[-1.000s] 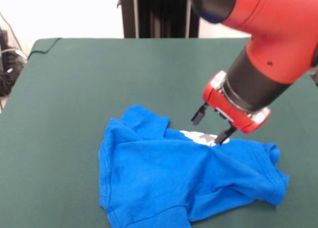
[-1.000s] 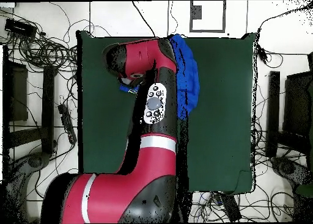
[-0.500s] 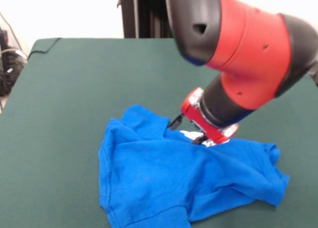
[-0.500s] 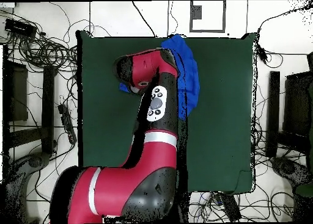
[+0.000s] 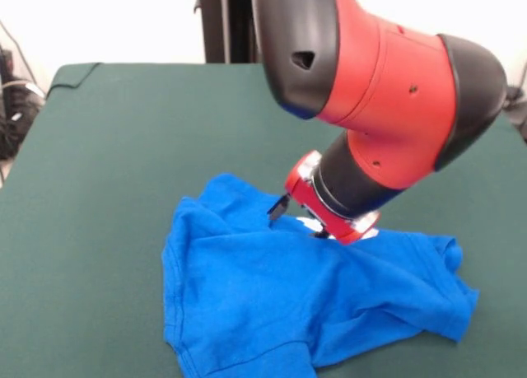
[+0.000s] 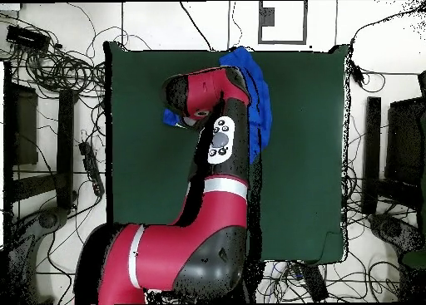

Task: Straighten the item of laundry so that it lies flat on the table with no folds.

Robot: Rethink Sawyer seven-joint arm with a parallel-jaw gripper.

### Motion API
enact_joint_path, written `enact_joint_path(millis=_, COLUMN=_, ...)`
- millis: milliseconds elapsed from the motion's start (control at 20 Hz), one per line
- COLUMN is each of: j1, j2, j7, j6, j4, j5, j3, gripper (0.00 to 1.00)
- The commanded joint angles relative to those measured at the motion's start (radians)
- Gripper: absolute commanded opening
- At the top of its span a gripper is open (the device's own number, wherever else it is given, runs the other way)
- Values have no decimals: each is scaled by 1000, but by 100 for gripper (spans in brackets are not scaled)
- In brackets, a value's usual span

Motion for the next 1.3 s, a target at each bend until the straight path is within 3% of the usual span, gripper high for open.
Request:
enact_joint_path(millis=50, j1=-43, j2=78, j7=-133, j6=-34, j4=89, j5=11, j3=131, gripper=100)
enact_joint_path(millis=150, j1=-60, j2=78, j7=-147, j6=17, j4=102, j5=49, j3=161, gripper=100)
enact_joint_path(millis=200, j1=-61, j2=80, j7=-153, j6=42, j4=98, j5=55, j3=163, gripper=0)
enact_joint_path(millis=450, j1=-94, j2=102, j7=-172, j6=251, j4=70, j5=141, j3=227, gripper=0)
enact_joint_path(millis=750, j1=-98, j2=92, j7=-171, j6=244, j4=89, j5=156, j3=245, gripper=0)
enact_joint_path(millis=850, j1=-98, j2=59, j7=-188, j6=237, j4=132, j5=151, j3=239, gripper=0)
enact_joint_path(millis=1050, j1=-113, j2=-44, j7=-211, j6=441, j4=268, j5=193, j3=244, gripper=0)
enact_joint_path(millis=1300, j1=-132, j2=-86, j7=-208, j6=463, j4=349, j5=199, j3=267, gripper=0)
